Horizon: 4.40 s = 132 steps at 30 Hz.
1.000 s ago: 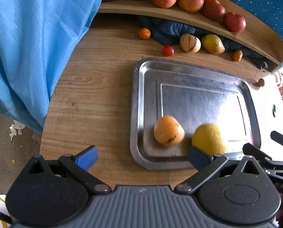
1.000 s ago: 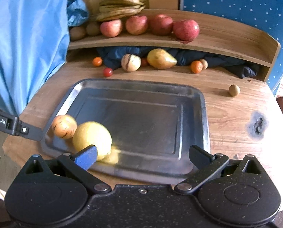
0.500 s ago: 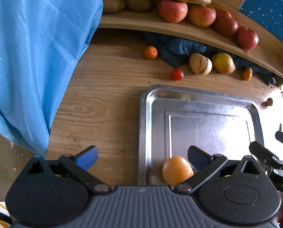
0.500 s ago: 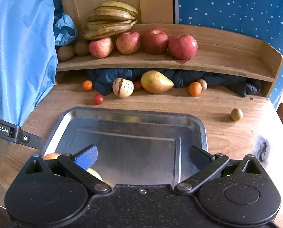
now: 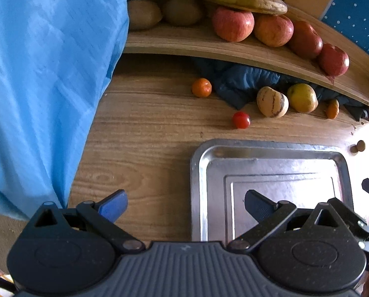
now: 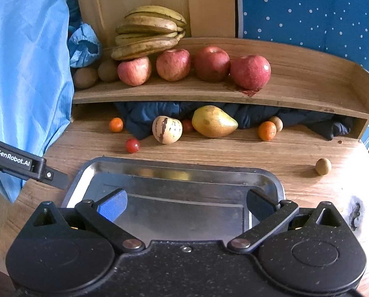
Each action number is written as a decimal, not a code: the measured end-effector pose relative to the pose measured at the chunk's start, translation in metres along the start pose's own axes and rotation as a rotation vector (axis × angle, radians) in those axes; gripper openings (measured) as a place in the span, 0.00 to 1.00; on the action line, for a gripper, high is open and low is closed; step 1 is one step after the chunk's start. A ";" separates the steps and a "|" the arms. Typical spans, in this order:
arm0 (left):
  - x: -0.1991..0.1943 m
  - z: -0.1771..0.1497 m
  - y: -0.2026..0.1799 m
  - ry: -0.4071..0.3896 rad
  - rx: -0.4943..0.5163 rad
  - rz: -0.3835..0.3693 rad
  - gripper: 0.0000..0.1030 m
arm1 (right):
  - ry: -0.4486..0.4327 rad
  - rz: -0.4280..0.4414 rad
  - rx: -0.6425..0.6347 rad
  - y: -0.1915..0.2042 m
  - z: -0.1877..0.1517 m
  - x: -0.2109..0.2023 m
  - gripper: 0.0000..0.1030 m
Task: Organize fruits
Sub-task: 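Withdraw both tools from the tray toward the fruits beneath the shelf, then grasp the small orange with the left tool while the right tool grasps the red cherry tomato, then carry the orange with the left tool while the right tool carries the tomato over the tray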
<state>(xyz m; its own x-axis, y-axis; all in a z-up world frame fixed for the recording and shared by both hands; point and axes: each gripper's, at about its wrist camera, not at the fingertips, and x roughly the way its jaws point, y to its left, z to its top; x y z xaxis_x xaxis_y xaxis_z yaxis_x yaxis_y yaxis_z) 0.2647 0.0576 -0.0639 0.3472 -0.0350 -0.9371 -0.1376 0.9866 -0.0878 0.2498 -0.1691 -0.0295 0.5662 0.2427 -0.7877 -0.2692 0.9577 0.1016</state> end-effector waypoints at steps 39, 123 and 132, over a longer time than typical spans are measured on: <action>0.077 0.118 0.011 0.012 0.033 -0.082 0.99 | 0.083 0.110 -0.025 0.038 0.058 0.092 0.92; 0.024 0.032 -0.081 -0.080 0.209 -0.313 0.29 | 0.032 0.027 -0.014 0.006 0.019 0.027 0.25; 0.009 0.008 -0.100 -0.086 0.238 -0.333 0.29 | 0.023 -0.002 0.010 -0.019 -0.012 -0.011 0.25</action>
<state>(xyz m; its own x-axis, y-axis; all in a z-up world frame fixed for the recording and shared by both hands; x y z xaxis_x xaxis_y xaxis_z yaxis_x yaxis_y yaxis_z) 0.2892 -0.0404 -0.0611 0.4139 -0.3545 -0.8385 0.2097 0.9334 -0.2912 0.2391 -0.1923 -0.0300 0.5489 0.2369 -0.8016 -0.2596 0.9599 0.1059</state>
